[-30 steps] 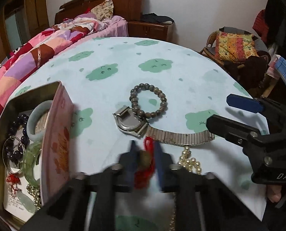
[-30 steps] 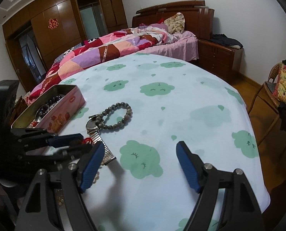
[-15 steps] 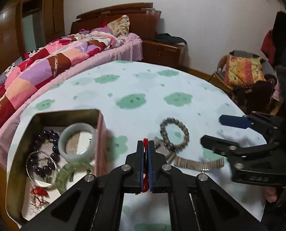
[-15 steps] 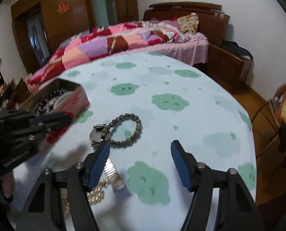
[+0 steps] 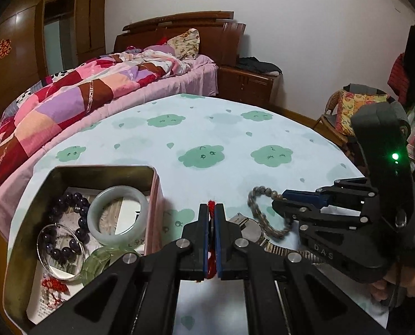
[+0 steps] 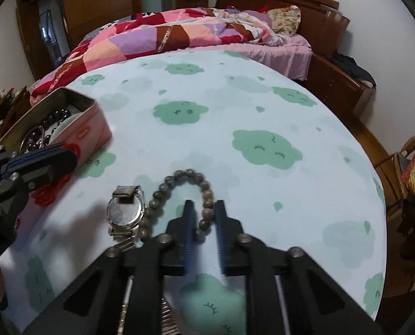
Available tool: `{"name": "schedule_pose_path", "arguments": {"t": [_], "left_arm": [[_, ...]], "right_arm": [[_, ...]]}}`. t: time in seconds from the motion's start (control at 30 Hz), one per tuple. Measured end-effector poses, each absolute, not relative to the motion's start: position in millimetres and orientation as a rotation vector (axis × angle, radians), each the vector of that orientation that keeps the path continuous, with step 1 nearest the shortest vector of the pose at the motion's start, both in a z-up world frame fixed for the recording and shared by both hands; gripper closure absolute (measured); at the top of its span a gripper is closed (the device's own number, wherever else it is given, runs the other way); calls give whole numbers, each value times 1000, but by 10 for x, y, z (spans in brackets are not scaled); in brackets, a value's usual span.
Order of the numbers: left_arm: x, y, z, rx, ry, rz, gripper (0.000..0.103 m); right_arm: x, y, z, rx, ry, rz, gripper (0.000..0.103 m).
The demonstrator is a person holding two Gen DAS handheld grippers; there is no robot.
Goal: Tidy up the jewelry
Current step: 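Grasp the red cord piece with the left tool while the right tool grasps the grey bead bracelet, then carry the red cord piece and grey bead bracelet into the tin with both tools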
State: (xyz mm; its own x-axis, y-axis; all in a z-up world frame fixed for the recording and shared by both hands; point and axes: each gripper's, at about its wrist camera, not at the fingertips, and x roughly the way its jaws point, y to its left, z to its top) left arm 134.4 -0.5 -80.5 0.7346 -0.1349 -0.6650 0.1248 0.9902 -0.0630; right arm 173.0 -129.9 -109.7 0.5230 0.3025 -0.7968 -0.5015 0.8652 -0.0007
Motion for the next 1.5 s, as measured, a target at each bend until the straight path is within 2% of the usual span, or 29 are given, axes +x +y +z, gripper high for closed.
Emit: {"name": "schedule_pose_path", "arguments": {"t": [0.63, 1.5], "left_arm": [[1213, 19, -819, -41, 677, -107, 101], [1130, 28, -761, -39, 635, -90, 101]], "right_arm": [[1548, -1493, -830, -132, 698, 462, 92], [1403, -1505, -699, -123, 550, 460, 92]]}}
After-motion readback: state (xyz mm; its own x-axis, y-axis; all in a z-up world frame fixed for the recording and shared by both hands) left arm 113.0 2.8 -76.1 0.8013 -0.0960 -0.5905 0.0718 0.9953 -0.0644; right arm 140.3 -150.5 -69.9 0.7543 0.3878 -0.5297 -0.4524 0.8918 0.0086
